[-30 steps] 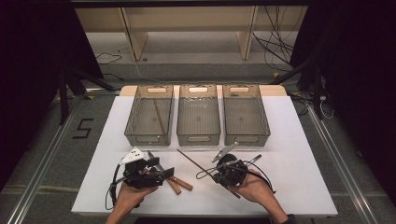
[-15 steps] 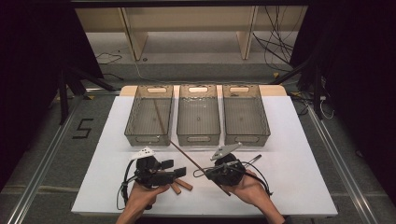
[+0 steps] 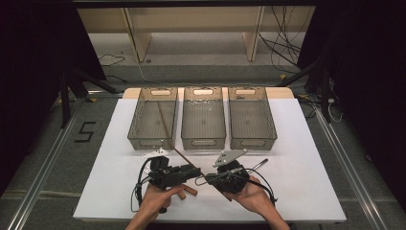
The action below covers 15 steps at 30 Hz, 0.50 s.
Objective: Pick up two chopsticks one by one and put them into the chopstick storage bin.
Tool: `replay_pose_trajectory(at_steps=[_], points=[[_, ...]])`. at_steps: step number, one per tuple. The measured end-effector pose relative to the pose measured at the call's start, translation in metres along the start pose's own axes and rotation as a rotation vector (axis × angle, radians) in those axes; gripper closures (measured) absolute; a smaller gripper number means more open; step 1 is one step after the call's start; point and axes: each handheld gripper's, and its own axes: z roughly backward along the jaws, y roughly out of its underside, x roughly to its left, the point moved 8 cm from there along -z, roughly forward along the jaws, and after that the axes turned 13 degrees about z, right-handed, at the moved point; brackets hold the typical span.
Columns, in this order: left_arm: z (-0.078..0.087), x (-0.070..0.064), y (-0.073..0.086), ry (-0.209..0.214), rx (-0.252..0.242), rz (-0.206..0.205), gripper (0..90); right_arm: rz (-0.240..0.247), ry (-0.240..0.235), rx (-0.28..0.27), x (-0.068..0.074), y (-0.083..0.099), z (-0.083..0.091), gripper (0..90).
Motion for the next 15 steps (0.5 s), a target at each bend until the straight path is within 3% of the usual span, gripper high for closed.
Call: replay_pose_trajectory(at_steps=[15], points=[[-0.0017, -0.0051, -0.0023, 0.075, 0.003, 0.034, 73.5, 0.007, -0.003, -0.022, 0.0017, -0.0023, 0.0025, 85.0]])
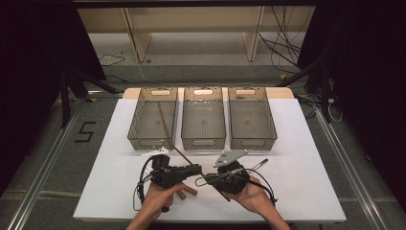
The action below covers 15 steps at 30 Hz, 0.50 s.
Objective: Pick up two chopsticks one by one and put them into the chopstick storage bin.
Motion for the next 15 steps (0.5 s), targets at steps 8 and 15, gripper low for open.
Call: replay_pose_trajectory(at_steps=[8, 15], points=[[0.004, -0.006, -0.002, 0.087, 0.006, 0.048, 83.9, 0.005, -0.008, -0.018, 0.002, -0.002, 0.001, 84.6], [0.016, -0.007, -0.01, 0.05, -0.018, -0.013, 84.5, -0.024, -0.023, -0.075, -0.002, -0.003, 0.016, 63.9]])
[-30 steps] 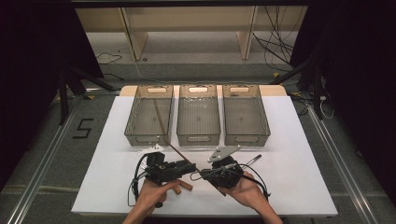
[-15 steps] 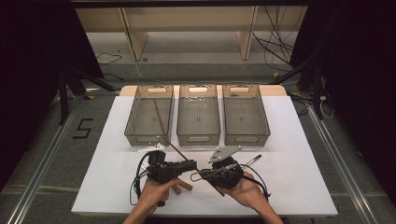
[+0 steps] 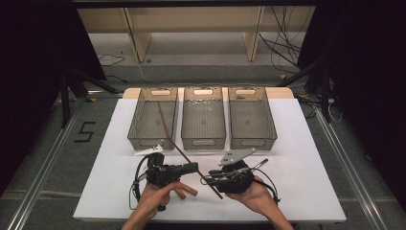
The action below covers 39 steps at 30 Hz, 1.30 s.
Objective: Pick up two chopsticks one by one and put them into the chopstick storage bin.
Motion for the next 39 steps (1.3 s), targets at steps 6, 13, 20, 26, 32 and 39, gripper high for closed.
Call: replay_pose_trajectory(at_steps=[6, 13, 20, 26, 32, 39], points=[[0.015, 0.004, -0.014, -0.034, -0.022, -0.013, 84.5, -0.03, 0.035, -0.01, -0.011, 0.009, 0.011, 46.7], [0.038, 0.006, -0.039, -0.053, -0.05, -0.034, 84.4, -0.071, 0.078, 0.0, -0.02, 0.026, 0.007, 35.0], [0.051, 0.006, -0.067, -0.087, -0.052, -0.059, 84.5, -0.093, 0.098, -0.001, -0.022, 0.034, 0.005, 29.4], [0.063, 0.005, -0.1, -0.121, -0.072, -0.068, 84.5, -0.096, 0.11, -0.009, -0.023, 0.038, 0.006, 26.5], [0.076, 0.004, -0.129, -0.155, -0.106, -0.076, 84.4, -0.093, 0.113, -0.029, -0.023, 0.04, 0.009, 25.9], [0.088, 0.003, -0.159, -0.186, -0.163, -0.084, 84.4, -0.075, 0.126, -0.058, -0.022, 0.039, 0.011, 25.0]])
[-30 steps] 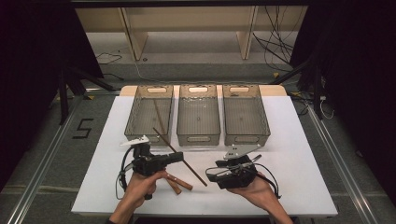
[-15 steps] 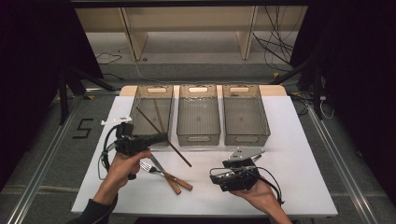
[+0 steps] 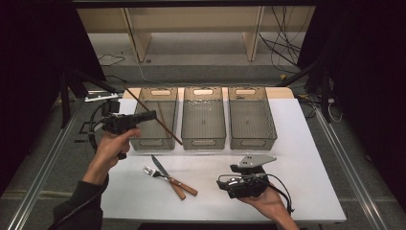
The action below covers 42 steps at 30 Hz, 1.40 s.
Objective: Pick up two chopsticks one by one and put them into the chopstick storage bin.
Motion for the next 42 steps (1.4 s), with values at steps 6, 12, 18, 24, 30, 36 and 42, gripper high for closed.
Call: replay_pose_trajectory(at_steps=[6, 12, 18, 24, 30, 36, 42], points=[[-0.001, 0.012, -0.023, -0.067, -0.001, -0.007, 84.4, -0.006, -0.005, -0.021, 0.001, 0.0, 0.001, 23.4], [-0.007, 0.03, -0.039, -0.143, 0.014, 0.004, 84.4, -0.004, -0.007, -0.021, 0.001, 0.0, 0.002, 23.4], [-0.018, 0.045, -0.046, -0.229, 0.055, -0.008, 84.4, -0.004, -0.008, -0.024, 0.002, 0.001, 0.001, 23.2], [-0.031, 0.063, -0.046, -0.294, 0.09, 0.009, 84.4, -0.008, -0.01, -0.032, 0.002, 0.0, 0.002, 23.0], [-0.047, 0.072, -0.039, -0.315, 0.135, 0.033, 84.4, -0.009, -0.011, -0.045, 0.001, -0.001, 0.004, 22.8], [-0.06, 0.079, -0.029, -0.328, 0.178, 0.048, 84.4, -0.009, -0.013, -0.048, 0.002, -0.002, 0.005, 22.7], [-0.066, 0.082, -0.022, -0.324, 0.201, 0.06, 84.3, -0.007, -0.014, -0.049, 0.002, -0.003, 0.005, 22.7]])
